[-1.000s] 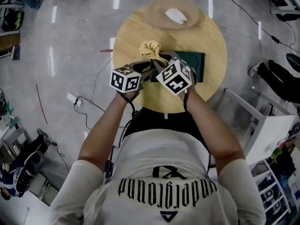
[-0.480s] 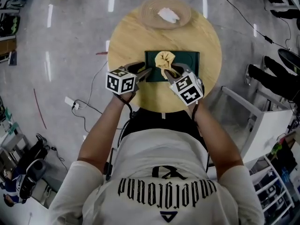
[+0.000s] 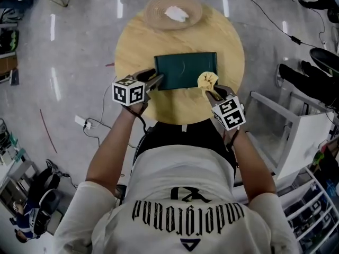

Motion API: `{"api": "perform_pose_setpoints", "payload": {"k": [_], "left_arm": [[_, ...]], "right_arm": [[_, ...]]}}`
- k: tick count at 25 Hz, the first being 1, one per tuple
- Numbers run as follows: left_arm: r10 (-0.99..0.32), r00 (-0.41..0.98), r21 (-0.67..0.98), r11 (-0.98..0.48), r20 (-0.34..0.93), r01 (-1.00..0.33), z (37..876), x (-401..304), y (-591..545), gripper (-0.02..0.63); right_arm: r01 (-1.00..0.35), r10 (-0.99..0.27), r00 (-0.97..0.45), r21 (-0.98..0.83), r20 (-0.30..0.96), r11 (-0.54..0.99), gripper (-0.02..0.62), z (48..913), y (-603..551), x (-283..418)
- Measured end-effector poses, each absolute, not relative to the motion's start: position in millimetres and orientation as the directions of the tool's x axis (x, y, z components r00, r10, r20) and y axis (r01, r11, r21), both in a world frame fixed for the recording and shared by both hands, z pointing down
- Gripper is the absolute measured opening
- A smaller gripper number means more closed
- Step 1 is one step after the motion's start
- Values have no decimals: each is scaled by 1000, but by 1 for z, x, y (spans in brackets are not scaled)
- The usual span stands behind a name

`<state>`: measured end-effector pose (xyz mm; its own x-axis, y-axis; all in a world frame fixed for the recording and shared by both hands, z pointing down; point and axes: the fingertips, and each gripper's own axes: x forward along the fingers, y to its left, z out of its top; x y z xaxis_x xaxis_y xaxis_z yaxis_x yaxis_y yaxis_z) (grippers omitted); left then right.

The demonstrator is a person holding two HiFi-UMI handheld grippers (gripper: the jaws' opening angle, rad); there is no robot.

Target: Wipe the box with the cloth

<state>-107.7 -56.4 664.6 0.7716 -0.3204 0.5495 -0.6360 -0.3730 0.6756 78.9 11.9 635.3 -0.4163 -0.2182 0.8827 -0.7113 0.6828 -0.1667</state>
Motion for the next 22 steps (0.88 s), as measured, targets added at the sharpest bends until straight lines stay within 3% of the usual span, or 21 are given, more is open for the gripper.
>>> {"api": "perform_pose_setpoints", "payload": {"k": [8,22], "left_arm": [[-326,764,664,-379,556,-645,665,-106,-54,198],[-341,754,648,-386,562,-657,665,-105,-55,198]], "right_arm": [[-741,-199,-407,-195,891,643,80,660,35,96],[-501,3,-602,-380,799,778,80,688,65,-109]]}}
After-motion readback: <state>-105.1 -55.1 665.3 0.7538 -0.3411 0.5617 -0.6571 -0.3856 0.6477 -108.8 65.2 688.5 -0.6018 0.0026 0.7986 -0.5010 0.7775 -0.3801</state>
